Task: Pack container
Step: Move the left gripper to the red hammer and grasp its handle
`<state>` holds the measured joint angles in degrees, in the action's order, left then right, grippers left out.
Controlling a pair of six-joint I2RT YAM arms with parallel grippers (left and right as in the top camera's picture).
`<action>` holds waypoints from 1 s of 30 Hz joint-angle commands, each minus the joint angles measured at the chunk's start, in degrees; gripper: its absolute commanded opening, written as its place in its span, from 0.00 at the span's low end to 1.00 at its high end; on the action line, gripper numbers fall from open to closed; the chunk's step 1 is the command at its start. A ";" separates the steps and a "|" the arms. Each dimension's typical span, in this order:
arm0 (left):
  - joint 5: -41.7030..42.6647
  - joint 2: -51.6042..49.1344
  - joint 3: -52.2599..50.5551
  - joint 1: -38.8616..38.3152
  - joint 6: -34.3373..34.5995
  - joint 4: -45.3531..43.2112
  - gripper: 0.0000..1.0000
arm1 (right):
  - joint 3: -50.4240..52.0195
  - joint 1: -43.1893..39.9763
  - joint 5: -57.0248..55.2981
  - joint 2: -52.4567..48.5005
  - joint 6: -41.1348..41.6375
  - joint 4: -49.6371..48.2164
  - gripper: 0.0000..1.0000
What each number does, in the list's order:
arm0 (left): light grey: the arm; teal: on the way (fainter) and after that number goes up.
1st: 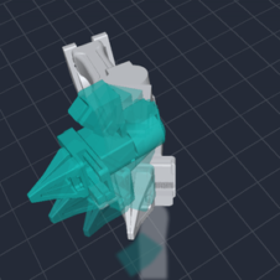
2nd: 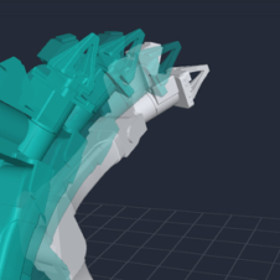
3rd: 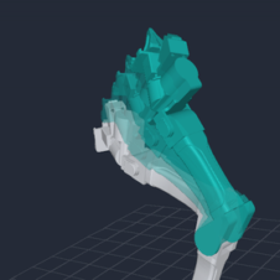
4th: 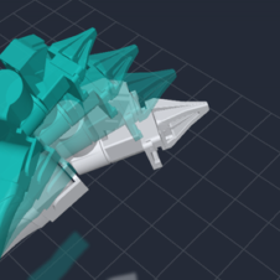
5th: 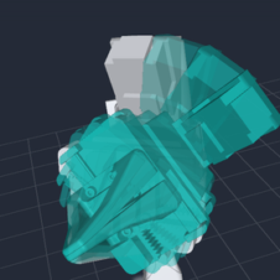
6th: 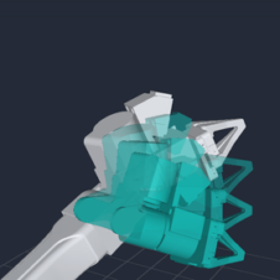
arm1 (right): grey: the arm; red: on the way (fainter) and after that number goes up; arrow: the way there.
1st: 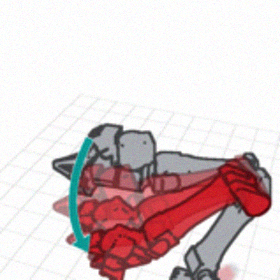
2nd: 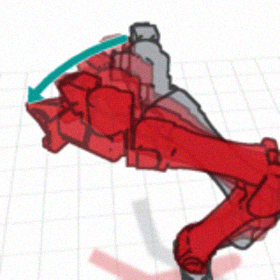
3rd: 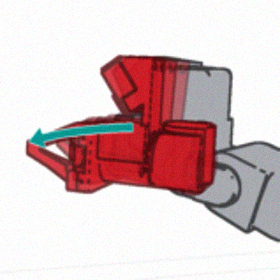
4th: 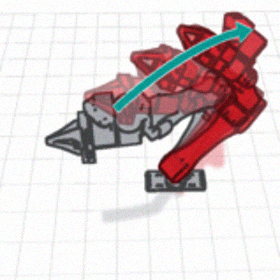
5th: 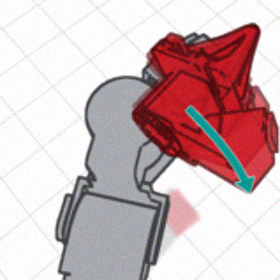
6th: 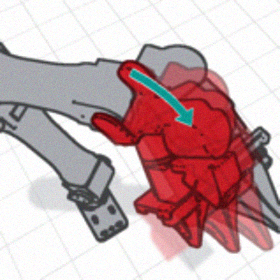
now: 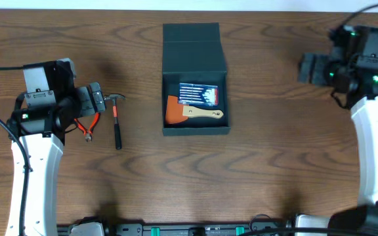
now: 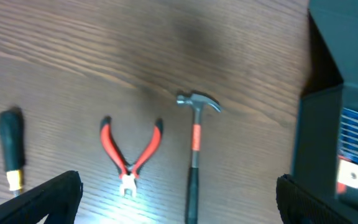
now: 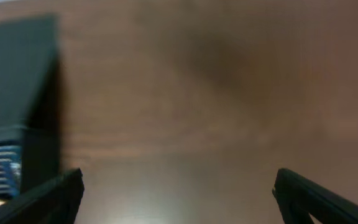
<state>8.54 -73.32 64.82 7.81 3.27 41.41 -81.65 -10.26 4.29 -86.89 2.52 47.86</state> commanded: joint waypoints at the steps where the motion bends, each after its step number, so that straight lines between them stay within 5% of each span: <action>1: 7.10 -0.79 1.40 -0.04 1.07 0.31 0.99 | -0.02 -2.84 0.42 -3.41 5.62 3.17 0.99; 12: 0.85 -14.49 3.45 -8.66 1.60 4.66 0.98 | -0.02 -3.91 4.11 -10.58 5.81 6.16 0.99; 30: -4.70 -35.93 7.80 -8.83 -0.07 -0.46 0.98 | -0.02 -3.91 4.09 -10.95 5.79 6.71 0.99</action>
<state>4.93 -107.98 71.42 -1.04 4.01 41.47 -81.58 -13.82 7.94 -97.56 7.31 54.35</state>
